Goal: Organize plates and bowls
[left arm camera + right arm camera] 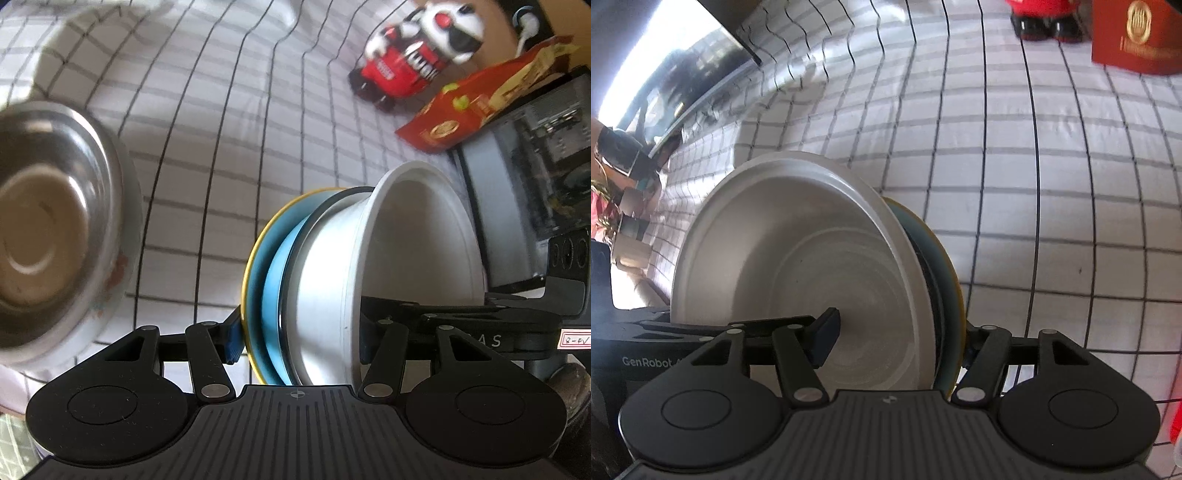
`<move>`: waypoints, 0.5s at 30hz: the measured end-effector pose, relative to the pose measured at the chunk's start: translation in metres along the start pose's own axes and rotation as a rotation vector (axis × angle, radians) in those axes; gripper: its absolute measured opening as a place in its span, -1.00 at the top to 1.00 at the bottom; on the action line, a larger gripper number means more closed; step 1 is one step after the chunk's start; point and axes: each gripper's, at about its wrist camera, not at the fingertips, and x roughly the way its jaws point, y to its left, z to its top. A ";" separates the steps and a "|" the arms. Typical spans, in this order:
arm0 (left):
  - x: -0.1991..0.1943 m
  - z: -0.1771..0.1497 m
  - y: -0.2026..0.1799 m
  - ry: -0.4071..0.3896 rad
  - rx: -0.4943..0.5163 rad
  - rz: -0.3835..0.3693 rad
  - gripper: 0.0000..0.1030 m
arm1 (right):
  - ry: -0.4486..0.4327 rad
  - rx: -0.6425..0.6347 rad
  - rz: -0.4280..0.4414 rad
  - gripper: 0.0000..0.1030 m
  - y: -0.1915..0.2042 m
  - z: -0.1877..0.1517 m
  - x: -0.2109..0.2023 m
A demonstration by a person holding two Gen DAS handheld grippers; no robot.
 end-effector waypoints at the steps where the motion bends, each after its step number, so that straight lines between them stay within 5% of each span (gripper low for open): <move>1: -0.009 0.003 -0.001 -0.013 0.005 -0.004 -0.13 | -0.017 -0.012 0.000 -0.24 0.009 0.004 -0.007; 8: -0.092 0.026 0.024 -0.125 0.004 0.041 -0.13 | -0.087 -0.121 0.069 -0.25 0.090 0.040 -0.017; 15: -0.132 0.040 0.097 -0.143 -0.079 0.187 -0.14 | 0.021 -0.147 0.187 -0.26 0.158 0.063 0.063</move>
